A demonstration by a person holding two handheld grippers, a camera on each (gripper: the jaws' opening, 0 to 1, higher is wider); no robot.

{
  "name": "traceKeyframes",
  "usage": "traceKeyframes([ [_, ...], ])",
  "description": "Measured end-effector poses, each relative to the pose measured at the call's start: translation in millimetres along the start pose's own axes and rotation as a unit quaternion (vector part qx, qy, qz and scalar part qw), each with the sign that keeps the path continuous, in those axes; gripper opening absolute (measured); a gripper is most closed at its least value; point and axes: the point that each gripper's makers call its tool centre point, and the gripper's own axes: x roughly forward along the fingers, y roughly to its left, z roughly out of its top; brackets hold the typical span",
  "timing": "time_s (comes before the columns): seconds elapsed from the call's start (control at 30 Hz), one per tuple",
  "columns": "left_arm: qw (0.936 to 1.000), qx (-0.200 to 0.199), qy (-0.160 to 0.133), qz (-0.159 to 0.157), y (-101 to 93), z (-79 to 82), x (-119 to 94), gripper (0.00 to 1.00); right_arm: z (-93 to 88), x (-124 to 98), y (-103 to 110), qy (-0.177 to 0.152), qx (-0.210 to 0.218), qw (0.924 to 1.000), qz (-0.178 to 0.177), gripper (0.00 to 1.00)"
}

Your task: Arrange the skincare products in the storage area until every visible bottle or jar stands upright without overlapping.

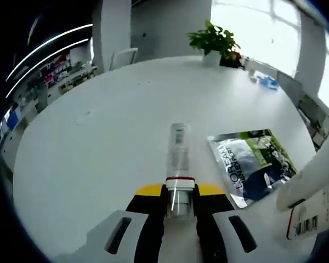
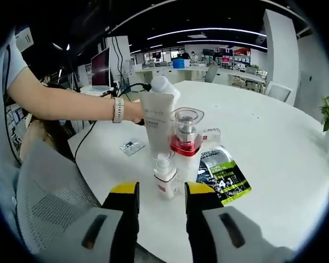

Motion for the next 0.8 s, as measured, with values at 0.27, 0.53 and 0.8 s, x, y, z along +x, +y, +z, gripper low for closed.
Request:
traceKeyframes([
  [0.27,0.9998,-0.015,0.01,-0.007,-4.3,-4.7,-5.2,0.17,-5.6,-4.1,-1.5,0.004,0.0,1.0,-0.003,0.33],
  [0.53,0.9997,-0.014,0.02,0.007,0.8,-13.3,-25.8,0.16,-3.9,-2.7,7.6,0.001,-0.008,1.0,0.004,0.33],
  [0.8,0.9992,0.014,0.027,0.024,8.7,-18.9,-55.9,0.16,-0.8,-3.1,15.6,-0.006,-0.016,0.9998,0.013,0.32],
])
